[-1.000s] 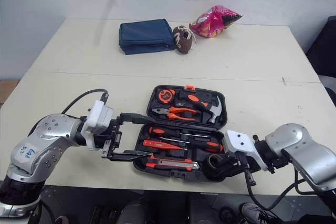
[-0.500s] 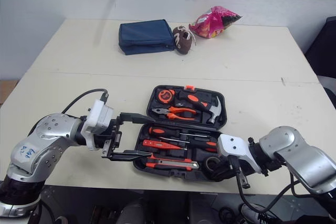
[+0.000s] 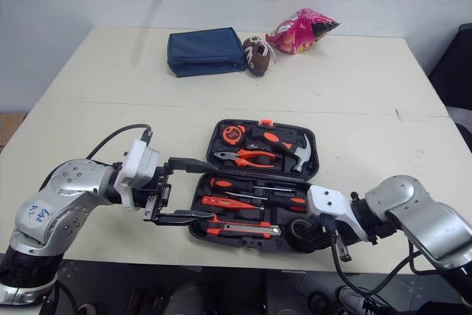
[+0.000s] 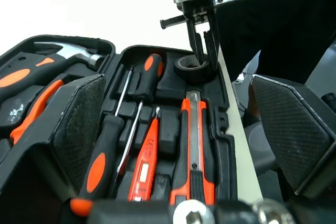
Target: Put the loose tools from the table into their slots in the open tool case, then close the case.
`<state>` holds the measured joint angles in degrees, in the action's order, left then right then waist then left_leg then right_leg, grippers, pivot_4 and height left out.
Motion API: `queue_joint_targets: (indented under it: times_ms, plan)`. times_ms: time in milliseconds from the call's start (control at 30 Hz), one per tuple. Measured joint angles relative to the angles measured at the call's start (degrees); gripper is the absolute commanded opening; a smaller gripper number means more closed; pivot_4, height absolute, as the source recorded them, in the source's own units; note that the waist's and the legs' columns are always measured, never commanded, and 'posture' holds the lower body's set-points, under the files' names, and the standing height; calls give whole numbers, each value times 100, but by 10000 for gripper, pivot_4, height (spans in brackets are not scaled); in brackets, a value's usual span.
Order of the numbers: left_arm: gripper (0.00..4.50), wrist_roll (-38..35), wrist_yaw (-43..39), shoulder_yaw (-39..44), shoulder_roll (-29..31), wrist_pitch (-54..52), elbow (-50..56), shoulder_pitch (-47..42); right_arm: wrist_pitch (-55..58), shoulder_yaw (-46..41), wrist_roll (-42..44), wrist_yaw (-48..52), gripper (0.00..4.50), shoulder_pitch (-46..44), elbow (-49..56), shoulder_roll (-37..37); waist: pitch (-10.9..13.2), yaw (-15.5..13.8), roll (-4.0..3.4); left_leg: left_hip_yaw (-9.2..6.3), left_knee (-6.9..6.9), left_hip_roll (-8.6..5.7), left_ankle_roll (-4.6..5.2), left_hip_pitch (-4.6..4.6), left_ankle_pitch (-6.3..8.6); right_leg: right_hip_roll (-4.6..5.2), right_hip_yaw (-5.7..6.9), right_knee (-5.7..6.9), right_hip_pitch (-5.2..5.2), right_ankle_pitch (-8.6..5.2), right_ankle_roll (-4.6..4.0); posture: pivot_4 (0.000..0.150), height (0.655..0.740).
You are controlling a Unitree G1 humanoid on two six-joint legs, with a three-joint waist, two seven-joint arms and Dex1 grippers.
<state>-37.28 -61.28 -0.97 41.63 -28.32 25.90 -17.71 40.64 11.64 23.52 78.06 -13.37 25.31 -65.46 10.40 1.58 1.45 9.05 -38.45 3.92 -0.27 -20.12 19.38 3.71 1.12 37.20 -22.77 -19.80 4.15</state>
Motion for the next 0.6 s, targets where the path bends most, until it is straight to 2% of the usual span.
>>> queue_joint_targets:
  times_ms: [133,233,267,333,600]
  plan:
    - [45000,9,16,0,-3,2,0,1,-43,66,-52,-80,358,3,-3,61,-1,-4,2,-3,-1,0,0,-3,0,1,3,-3,0,0,0,1500,7400]
    - [45000,9,30,0,-6,3,3,2,-280,31,-99,-177,12587,40,-49,202,-2,30,3,0,-2,2,-1,1,0,-2,2,2,1,0,0,1500,7400]
    - [45000,9,33,0,-6,3,4,6,-395,-32,-88,-184,18687,61,-86,287,-1,32,2,0,1,2,-2,2,-1,-4,2,4,0,-1,-2,1500,7400]
    - [45000,9,35,1,-6,3,6,11,-564,-92,-71,-191,25844,74,-95,351,-1,19,1,-1,4,3,-4,2,-1,-7,3,7,-1,-4,-7,1500,7400]
    - [45000,9,38,51,18,3,14,108,-807,-810,674,328,25844,329,-333,401,3,-1,-3,-3,-1,2,-4,0,-1,-6,3,11,-3,-4,-7,1500,7400]
